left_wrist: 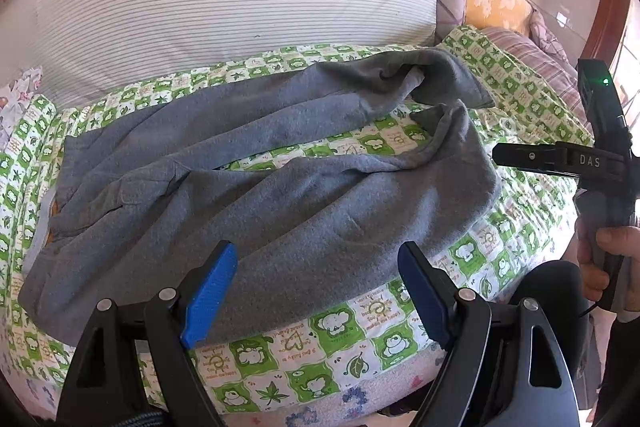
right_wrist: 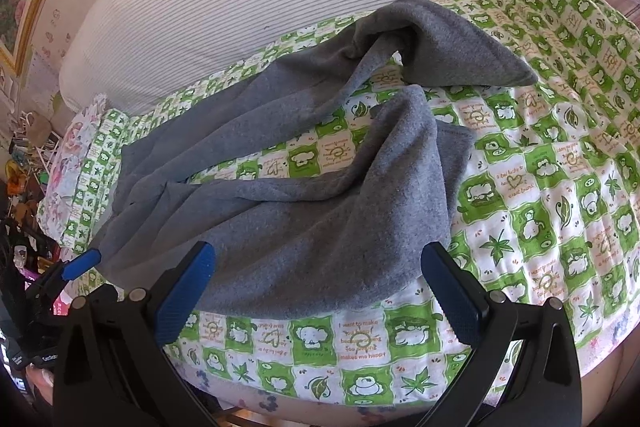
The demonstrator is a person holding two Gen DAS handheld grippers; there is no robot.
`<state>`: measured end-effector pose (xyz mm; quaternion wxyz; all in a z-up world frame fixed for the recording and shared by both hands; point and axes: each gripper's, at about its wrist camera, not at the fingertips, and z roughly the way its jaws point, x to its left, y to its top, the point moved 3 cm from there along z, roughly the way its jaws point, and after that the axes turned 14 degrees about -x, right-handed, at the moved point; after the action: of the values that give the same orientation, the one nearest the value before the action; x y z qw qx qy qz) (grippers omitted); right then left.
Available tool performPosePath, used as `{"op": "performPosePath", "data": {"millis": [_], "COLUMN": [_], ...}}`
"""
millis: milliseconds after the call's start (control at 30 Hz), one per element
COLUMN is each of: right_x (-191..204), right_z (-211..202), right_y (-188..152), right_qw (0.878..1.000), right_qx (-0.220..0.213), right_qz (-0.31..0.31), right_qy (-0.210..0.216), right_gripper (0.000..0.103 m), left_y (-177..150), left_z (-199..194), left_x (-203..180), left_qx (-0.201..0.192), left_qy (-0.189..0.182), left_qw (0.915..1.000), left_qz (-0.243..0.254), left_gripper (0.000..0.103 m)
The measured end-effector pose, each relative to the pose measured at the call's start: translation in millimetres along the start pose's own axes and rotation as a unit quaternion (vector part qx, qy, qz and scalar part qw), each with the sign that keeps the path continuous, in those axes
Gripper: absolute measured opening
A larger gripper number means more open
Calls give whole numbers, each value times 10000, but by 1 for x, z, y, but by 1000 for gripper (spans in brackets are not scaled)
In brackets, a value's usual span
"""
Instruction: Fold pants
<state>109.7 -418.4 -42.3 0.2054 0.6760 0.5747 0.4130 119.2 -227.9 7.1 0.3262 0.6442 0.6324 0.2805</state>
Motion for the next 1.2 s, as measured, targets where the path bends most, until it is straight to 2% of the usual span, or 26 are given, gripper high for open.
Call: {"op": "performPosePath", "data": {"millis": [667,900,967,1133,1200], "right_x": [-1,-33,-53,-100,-114], "right_z": [13,6,5,17,28], "right_y": [1,11,14,19,20], "right_qw": [9999,9999,9992,9955,9940], "right_qx": [105,-124,-200,-170,-110], "right_qz": [-41,95,273,767,894], "right_qy": [74,-46,-230,-531,-613], "right_gripper": [103,103,99,67,61], "left_y": [13,7,4,-3,-5], "left_z": [32,48,53,65,70], "left_x": [1,-19,-29,-51,-61], "left_qx": [153,323,384,528,566], "left_qy": [-179,-562,-683,-963,-1082], "left_qw": [9997,9978,9966,9928,9906], "left_qz": [-75,158,269,487,616], "left_gripper": [83,83,83,83,83]}}
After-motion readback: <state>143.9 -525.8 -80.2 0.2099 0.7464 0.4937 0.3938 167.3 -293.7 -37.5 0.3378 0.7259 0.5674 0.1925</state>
